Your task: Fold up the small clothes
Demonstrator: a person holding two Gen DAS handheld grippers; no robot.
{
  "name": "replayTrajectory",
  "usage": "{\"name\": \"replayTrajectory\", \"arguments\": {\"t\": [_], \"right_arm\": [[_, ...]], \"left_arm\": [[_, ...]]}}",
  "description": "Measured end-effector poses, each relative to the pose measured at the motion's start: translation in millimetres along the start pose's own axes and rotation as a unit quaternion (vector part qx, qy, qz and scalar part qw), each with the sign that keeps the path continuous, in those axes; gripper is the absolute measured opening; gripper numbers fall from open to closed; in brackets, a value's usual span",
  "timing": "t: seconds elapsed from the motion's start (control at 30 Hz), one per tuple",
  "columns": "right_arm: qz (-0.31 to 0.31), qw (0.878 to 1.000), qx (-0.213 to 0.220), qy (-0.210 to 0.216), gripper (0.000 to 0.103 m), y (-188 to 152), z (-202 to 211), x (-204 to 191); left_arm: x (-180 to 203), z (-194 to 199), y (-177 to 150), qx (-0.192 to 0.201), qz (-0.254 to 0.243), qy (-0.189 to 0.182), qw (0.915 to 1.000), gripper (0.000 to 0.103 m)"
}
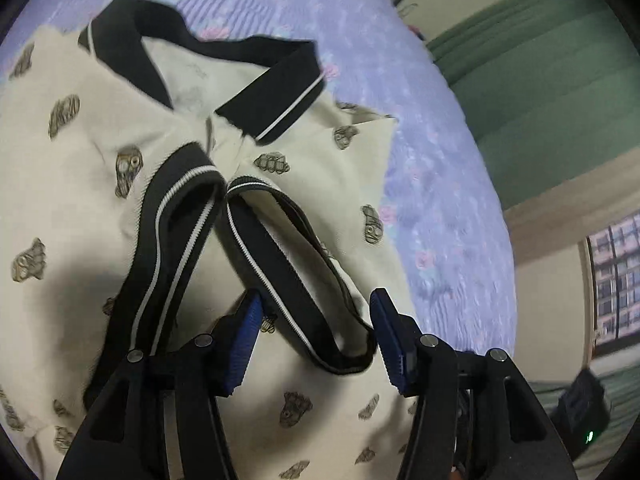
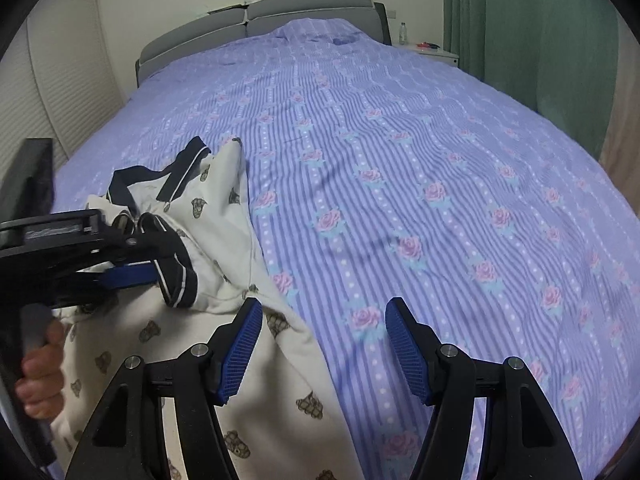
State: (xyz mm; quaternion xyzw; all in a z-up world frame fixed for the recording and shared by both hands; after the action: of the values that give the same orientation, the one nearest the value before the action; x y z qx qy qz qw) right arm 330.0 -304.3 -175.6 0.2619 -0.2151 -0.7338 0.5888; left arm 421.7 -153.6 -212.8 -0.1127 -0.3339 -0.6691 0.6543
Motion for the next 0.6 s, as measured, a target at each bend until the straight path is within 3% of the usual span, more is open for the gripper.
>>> {"name": "replayTrajectory", "arguments": {"t": [0.13, 0.17, 0.23, 0.37, 0.6], "right_arm": [[-0.009, 1.0, -0.005, 0.016, 0.065, -5, -3, 2], [-0.011, 1.0, -0.003, 0.022, 0.065, -6, -3, 2], [-0.014, 1.0, -0.005, 0.023, 0.065, -8, -5, 3], [-0.011, 0.999, -0.005, 0.032, 0.065, -11, -6, 0], [0.023, 0.999, -0.018, 0.04, 0.065, -21, -17, -13]], "left_arm": [[9, -5, 5, 0.017, -0.009, 0.002, 0.9998, 0.052], [8, -7, 5, 0.018, -0.005, 0.009, 0.9998, 0.035], [8, -9, -1, 0.012, -0.003, 0.014, 0.9998, 0.02], [1, -1, -6, 0.014, 0.005, -0.012, 0.9998, 0.009], [23, 10, 5, 0.026, -0.057, -0.006, 0.998, 0.007]]}}
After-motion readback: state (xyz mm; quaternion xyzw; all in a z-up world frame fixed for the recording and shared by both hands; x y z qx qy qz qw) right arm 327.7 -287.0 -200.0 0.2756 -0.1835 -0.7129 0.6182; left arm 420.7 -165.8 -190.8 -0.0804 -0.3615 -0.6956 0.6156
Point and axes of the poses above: each gripper's, at about its wrist camera, not at the fingertips, and z roughly against the way its jaws point, x to its right, y to its top, the point moved 7 cm from there along -z, roughly the way its jaws point, and after that the axes turned 4 degrees about -z, right-handed, at the moved point
